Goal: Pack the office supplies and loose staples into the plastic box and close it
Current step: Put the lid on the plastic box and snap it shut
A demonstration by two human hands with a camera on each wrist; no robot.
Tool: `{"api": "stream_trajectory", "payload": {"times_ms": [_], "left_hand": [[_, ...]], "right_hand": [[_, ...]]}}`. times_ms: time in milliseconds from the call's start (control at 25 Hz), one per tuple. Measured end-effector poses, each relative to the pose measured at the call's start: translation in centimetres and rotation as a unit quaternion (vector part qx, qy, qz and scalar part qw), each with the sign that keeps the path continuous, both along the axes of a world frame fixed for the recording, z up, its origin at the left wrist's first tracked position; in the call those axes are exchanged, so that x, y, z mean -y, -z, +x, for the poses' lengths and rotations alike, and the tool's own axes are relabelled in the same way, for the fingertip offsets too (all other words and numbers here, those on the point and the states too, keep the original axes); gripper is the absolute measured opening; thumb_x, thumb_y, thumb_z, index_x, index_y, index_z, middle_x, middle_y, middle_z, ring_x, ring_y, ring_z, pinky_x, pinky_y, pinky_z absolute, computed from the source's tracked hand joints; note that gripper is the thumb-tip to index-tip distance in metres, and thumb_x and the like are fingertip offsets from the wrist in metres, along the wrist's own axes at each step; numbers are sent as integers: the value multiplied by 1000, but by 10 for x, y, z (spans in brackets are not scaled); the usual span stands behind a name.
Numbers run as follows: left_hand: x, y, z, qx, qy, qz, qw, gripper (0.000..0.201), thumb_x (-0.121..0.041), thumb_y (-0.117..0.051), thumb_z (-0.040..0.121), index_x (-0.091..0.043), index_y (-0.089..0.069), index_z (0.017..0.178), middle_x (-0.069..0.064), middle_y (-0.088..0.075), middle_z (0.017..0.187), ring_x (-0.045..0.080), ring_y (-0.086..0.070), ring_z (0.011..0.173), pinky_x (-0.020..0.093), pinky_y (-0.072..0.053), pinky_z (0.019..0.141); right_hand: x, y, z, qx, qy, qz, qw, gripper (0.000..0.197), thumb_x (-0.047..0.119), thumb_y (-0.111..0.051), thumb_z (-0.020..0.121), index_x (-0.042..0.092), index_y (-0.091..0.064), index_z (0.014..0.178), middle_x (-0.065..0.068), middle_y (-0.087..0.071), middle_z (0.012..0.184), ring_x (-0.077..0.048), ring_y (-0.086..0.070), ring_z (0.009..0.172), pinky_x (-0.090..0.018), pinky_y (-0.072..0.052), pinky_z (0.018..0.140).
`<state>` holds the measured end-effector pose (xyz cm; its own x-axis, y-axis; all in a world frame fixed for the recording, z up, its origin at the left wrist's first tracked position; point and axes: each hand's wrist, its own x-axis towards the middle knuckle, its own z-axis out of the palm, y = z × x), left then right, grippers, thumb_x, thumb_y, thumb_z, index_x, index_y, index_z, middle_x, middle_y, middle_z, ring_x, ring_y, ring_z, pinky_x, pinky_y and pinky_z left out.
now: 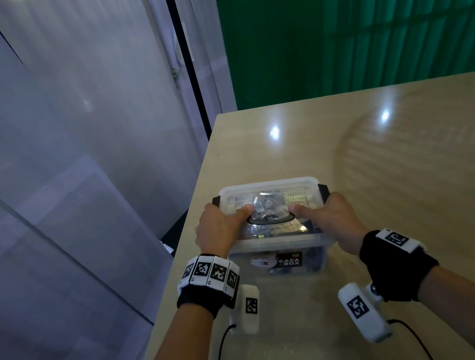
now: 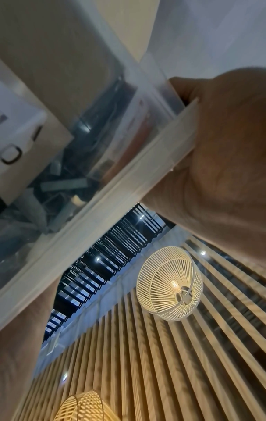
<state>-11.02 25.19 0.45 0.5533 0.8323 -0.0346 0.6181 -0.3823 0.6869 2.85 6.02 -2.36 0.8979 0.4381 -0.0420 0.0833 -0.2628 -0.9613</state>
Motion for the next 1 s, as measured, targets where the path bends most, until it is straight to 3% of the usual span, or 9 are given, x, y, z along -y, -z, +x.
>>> {"api": "stream_trajectory", "payload": {"times_ms": [160,240,360,560,640,720,800,880,1000], "left_hand": [[-1,4,2,3,3,18,1000,80,-77,-69,64,-16,-57,115,5,-65,111,29,-62,102,41,-50,85],[1,5,3,0,1,25,1000,81,-73,-70,69,-15,-55,123,7,-64,118,31,-61,109,40,-47,87],[4,6,5,-10,-3,43,999,81,-70,-69,73,-13,-51,128,10,-61,125,34,-58,115,42,-45,89],[1,7,6,-14,8,45,999,81,-73,-66,72,-15,-51,126,9,-61,123,34,-59,111,43,-46,87],[4,4,10,-28,5,36,999,85,-70,-66,75,-10,-47,132,13,-57,129,36,-56,116,44,-45,91],[5,1,19,-27,15,14,999,88,-67,-67,78,-5,-43,135,16,-53,135,38,-54,121,44,-44,95],[5,3,29,0,41,-5,999,87,-67,-68,76,-5,-44,132,17,-53,133,37,-55,119,45,-46,96],[7,8,33,67,63,8,996,75,-57,-70,77,-5,-48,127,17,-54,127,36,-55,114,47,-47,95],[16,18,34,151,84,82,982,63,-55,-65,81,-13,-51,126,9,-53,123,28,-48,115,43,-44,97]], "right_hand": [[-2,5,2,20,4,-54,998,68,59,-84,68,2,-60,96,-5,-64,80,-15,-60,64,-19,-39,45],[-2,6,4,22,-1,-65,998,75,65,-81,66,2,-59,99,-4,-62,82,-15,-59,66,-20,-38,47],[-3,7,7,17,-7,-78,997,99,80,-73,51,0,-61,107,-7,-69,91,-19,-66,74,-22,-42,50],[-5,7,12,5,-37,-98,995,112,86,-73,39,5,-60,114,-7,-72,96,-20,-71,81,-26,-51,56],[-4,-2,19,-11,-70,-115,991,104,80,-76,48,5,-58,117,-7,-72,100,-18,-72,83,-25,-51,57],[0,-18,30,-29,-99,-148,984,82,66,-79,67,6,-59,119,-7,-71,105,-18,-70,88,-25,-51,59],[6,-31,41,-12,-105,-186,977,86,66,-79,67,6,-56,124,-9,-67,112,-20,-67,94,-30,-54,66],[13,-44,44,71,-102,-242,962,99,70,-78,62,8,-47,132,-10,-57,125,-26,-61,107,-37,-55,81],[27,-61,39,188,-154,-320,916,86,60,-74,80,13,-41,143,-13,-38,141,-34,-47,125,-41,-45,101]]}}
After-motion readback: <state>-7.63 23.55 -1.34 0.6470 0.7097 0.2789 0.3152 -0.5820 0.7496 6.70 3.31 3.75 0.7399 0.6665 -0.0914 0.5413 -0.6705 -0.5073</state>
